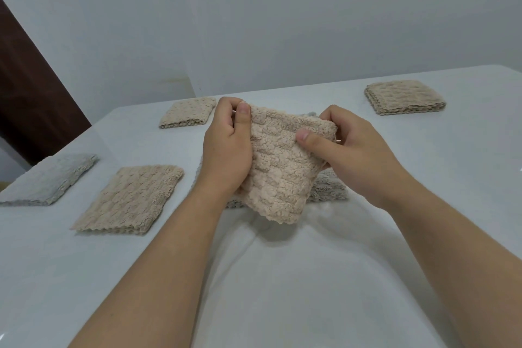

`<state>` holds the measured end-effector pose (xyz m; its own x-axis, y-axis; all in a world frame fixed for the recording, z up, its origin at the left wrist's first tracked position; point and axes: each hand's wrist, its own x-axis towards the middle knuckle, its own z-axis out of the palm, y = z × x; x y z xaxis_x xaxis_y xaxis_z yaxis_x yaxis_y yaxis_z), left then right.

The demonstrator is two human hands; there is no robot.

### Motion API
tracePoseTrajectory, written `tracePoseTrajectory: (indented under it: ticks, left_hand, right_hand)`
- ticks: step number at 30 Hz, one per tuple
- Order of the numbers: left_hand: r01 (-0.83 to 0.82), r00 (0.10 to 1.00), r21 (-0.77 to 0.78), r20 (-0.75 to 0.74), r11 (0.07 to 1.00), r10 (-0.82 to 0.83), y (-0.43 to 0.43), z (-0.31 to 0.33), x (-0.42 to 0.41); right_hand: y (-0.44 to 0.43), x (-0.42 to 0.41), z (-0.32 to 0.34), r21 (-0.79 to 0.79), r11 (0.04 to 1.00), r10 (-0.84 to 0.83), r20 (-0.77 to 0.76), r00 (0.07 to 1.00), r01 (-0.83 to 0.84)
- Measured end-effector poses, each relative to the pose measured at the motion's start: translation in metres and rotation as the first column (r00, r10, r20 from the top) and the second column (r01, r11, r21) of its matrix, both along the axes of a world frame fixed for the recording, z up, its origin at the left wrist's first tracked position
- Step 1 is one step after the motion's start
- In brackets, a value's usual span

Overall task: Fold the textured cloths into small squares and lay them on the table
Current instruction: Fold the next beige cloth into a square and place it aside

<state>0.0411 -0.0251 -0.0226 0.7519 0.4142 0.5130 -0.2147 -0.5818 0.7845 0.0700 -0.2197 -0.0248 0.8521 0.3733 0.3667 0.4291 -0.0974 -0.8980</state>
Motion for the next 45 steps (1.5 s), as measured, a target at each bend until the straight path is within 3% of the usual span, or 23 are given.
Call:
tracePoseTrajectory:
  ticks: [10,14,18,23,26,30,34,39,42,45]
  left_hand:
    - [-0.064,0.998,0.055,-0.018,0.996,0.065,-0.004,0.000,-0.003]
    - [0.002,0.996,-0.057,-0.084,0.998,-0.007,-0.006,-0.001,-0.001]
    - [0.153,0.975,-0.258,-0.117,0.954,-0.188,-0.009,0.006,-0.007]
    - [0.347,0.916,-0.050,-0.195,0.936,-0.350,-0.012,0.014,-0.018]
    - [0.393,0.901,-0.051,-0.177,0.918,-0.395,-0.011,0.009,-0.015]
    - [0.328,0.923,-0.126,-0.169,0.936,-0.346,-0.009,0.000,-0.006]
    - [0.155,0.958,-0.362,-0.171,0.919,-0.229,0.000,-0.011,0.007]
    - [-0.049,0.972,-0.585,-0.213,0.809,-0.095,0.011,-0.020,0.016]
    - [-0.071,0.975,-0.567,-0.212,0.821,-0.062,0.010,-0.021,0.016]
    - [-0.069,0.972,-0.414,-0.232,0.907,-0.031,-0.004,-0.018,0.012]
  right_hand:
    - [0.004,0.004,-0.005,0.021,0.998,-0.050,-0.084,0.995,0.052]
    - [0.005,0.005,-0.006,0.052,0.993,-0.097,-0.149,0.984,0.106]
    - [0.003,0.011,-0.011,0.098,0.981,-0.145,-0.206,0.968,0.168]
    - [0.002,0.019,-0.014,0.188,0.950,-0.174,-0.344,0.923,0.250]
    - [0.002,0.023,-0.017,0.195,0.936,-0.193,-0.410,0.891,0.292]
    - [0.009,0.020,-0.021,0.227,0.924,-0.149,-0.524,0.839,0.306]
    - [0.015,0.014,-0.018,0.300,0.923,-0.014,-0.604,0.797,0.243]
    - [0.017,0.005,-0.017,0.318,0.946,0.129,-0.531,0.838,0.056]
    - [0.022,0.002,-0.023,0.159,0.987,0.038,-0.427,0.903,0.033]
    - [0.026,0.000,-0.031,-0.028,0.988,-0.152,-0.271,0.950,0.150]
